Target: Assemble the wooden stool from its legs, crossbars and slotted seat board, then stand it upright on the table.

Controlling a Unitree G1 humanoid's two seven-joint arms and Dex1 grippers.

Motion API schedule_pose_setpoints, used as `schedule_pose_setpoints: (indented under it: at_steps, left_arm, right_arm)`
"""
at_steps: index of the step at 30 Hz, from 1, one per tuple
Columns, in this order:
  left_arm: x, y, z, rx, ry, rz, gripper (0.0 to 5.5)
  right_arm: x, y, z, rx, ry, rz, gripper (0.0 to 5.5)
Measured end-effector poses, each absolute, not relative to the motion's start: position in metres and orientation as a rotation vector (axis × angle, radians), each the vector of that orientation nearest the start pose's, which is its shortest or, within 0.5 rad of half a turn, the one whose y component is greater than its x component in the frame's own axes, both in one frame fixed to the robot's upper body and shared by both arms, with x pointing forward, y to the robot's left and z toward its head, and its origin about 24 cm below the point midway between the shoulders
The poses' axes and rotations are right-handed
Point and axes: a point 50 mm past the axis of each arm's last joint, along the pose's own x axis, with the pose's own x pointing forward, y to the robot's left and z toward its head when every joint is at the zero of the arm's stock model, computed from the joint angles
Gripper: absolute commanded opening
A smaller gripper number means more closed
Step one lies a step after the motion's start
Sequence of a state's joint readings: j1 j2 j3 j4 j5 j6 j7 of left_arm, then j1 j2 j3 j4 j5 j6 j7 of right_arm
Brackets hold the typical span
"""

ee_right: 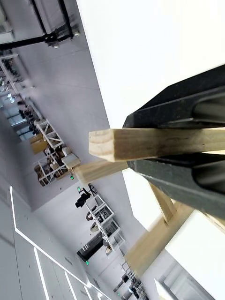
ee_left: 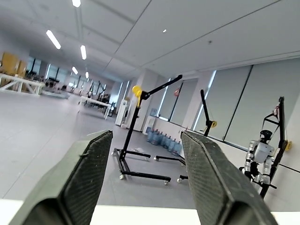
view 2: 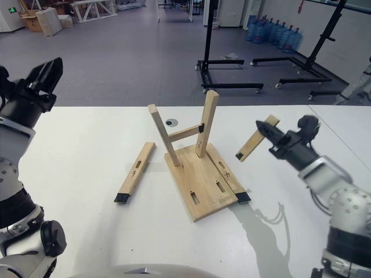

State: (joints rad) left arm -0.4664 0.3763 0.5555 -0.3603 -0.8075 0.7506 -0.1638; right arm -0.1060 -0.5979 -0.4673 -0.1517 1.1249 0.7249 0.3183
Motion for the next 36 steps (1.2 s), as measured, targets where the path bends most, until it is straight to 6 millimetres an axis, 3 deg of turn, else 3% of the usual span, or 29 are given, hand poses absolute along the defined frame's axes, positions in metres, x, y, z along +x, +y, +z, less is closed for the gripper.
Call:
schedule_pose_setpoints:
  at_steps: [2, 6, 14, 29, 36]
  left_arm:
    - [0.278, 0.246, 0.219, -0.370, -0.274, -0.236, 2.67]
    - [0.281, 0.241, 0.208, -0.367, -0.244, -0.243, 2.67]
    - [0.280, 0.234, 0.195, -0.355, -0.202, -0.264, 2.67]
    - [0.280, 0.227, 0.192, -0.347, -0.193, -0.298, 2.67]
    - [0.280, 0.227, 0.190, -0.346, -0.185, -0.300, 2.67]
  right_arm:
    - [0.258, -0.272, 0.124, 0.498, 0.051, 0.311, 0.39]
    - [0.275, -0.256, 0.108, 0.448, 0.035, 0.352, 0.39]
    - [0.273, -0.253, 0.082, 0.430, 0.133, 0.408, 0.39]
    - [0.280, -0.262, 0.083, 0.542, 0.080, 0.331, 0.39]
    - [0.282, -0.257, 0.082, 0.584, 0.083, 0.336, 0.39]
